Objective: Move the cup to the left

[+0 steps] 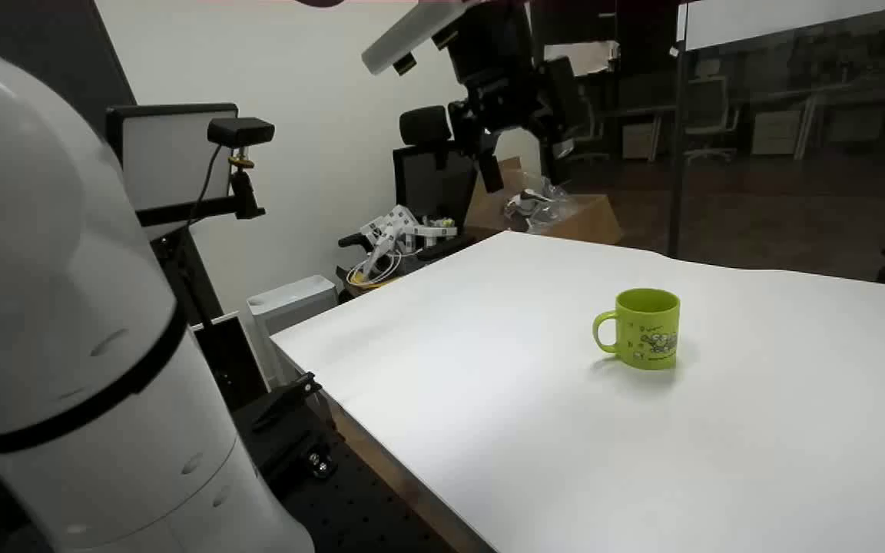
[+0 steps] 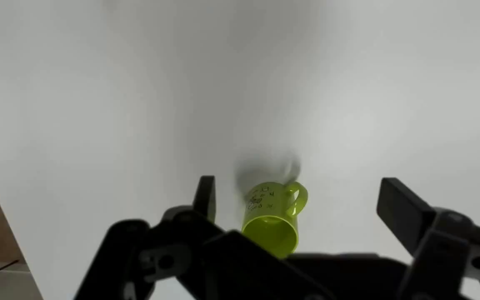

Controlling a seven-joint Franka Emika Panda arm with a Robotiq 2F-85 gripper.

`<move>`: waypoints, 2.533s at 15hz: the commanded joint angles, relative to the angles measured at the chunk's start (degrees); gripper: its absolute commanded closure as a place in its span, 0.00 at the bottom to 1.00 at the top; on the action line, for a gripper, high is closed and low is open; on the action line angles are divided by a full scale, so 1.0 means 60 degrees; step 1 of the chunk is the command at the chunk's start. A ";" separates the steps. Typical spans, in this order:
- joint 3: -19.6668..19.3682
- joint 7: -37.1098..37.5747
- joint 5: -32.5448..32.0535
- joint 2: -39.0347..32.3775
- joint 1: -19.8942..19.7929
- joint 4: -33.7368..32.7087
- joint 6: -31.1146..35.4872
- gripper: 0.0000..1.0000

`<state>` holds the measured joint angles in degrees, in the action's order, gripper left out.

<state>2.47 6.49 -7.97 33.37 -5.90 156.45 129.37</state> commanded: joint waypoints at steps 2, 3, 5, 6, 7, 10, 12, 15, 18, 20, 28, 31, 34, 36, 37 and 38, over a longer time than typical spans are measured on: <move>-0.0062 0.0027 -0.0040 0.0003 0.0061 -0.0013 -0.0016 0.00; -0.0062 0.0027 -0.0039 0.0003 0.0061 -0.0013 -0.0016 0.00; -0.0062 0.0027 -0.0039 0.0003 0.0061 -0.0013 -0.0016 0.00; -0.0062 0.0027 -0.0039 0.0003 0.0061 -0.0013 -0.0016 0.00; -0.0062 0.0027 -0.0039 0.0003 0.0061 -0.0013 -0.0016 0.00; -0.0184 -0.0154 0.0036 -0.0173 0.0091 -0.0210 0.0025 0.00; -0.0390 -0.0417 0.0099 -0.0520 0.0062 -0.0624 -0.0047 0.00; -0.0937 -0.1102 0.0288 -0.1606 0.0038 -0.1839 -0.0288 0.00; -0.1635 -0.2430 0.1000 -0.3103 0.0288 -0.3373 -0.0782 0.00; -0.1816 -0.3333 0.1509 -0.4092 0.0403 -0.4335 -0.1361 0.00; -0.1622 -0.3414 0.1495 -0.4484 0.0211 -0.4464 -0.1354 0.00; -0.1623 -0.3426 0.1497 -0.4467 0.0212 -0.4475 -0.1384 0.00; -0.1550 -0.3190 0.1243 -0.4397 0.0220 -0.4280 -0.0687 0.00; -0.1516 -0.2991 0.1204 -0.4810 0.0215 -0.4361 0.0161 0.00; -0.1498 -0.2856 0.1140 -0.5064 0.0206 -0.4430 0.0513 0.00; -0.1480 -0.2676 0.0995 -0.5468 0.0191 -0.4538 0.0965 0.00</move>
<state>-7.13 -13.36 0.02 5.41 -4.35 130.66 129.34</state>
